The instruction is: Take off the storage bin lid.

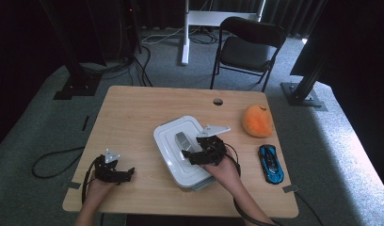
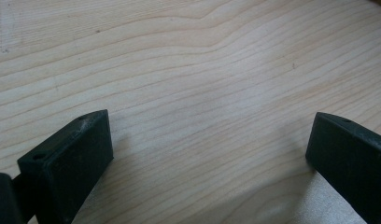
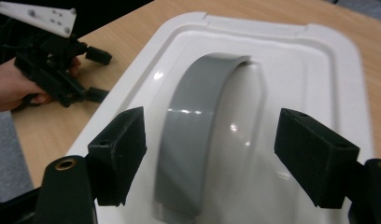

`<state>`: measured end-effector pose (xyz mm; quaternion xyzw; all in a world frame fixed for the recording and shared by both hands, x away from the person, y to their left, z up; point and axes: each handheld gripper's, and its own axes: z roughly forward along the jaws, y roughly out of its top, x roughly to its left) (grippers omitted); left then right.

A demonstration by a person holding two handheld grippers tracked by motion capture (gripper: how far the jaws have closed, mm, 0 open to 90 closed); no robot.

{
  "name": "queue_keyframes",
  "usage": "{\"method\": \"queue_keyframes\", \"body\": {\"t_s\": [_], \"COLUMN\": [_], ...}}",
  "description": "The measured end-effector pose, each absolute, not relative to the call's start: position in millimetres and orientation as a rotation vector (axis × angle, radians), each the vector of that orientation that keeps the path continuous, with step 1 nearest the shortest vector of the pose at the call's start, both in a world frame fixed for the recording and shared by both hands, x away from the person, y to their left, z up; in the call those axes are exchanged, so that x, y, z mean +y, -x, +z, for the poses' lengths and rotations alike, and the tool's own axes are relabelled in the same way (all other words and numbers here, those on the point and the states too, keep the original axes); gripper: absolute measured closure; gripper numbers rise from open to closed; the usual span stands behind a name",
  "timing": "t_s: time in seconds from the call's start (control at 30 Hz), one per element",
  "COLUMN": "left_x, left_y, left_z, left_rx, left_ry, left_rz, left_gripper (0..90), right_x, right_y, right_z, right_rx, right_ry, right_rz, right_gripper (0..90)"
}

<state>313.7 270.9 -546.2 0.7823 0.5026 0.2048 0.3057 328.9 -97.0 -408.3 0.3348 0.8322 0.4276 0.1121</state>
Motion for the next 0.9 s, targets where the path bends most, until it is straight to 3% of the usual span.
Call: {"method": "queue_keyframes", "body": {"t_s": [0.3, 0.37, 0.4, 0.9], "left_x": [270.8, 270.8, 270.8, 270.6], "left_y": [-313.7, -313.7, -313.6, -313.4], "left_z": [-546.2, -546.2, -546.2, -546.2], "left_rx": [1.328, 1.327, 1.327, 1.328], "left_ry": [-2.072, -2.073, -2.073, -2.072], "left_rz": [0.540, 0.540, 0.540, 0.541], "left_gripper": [1.1, 1.1, 1.1, 1.1], "right_x": [-89.3, -89.2, -89.3, -93.8], "right_y": [-325.5, -325.2, -324.4, -321.8], "right_z": [-413.8, -413.8, -413.8, -409.7], "right_rx": [2.457, 2.465, 2.468, 2.459], "right_ry": [-0.956, -0.960, -0.963, -1.009], "right_rz": [1.217, 1.225, 1.241, 1.345], "right_gripper": [54.2, 56.1, 62.8, 68.6]}}
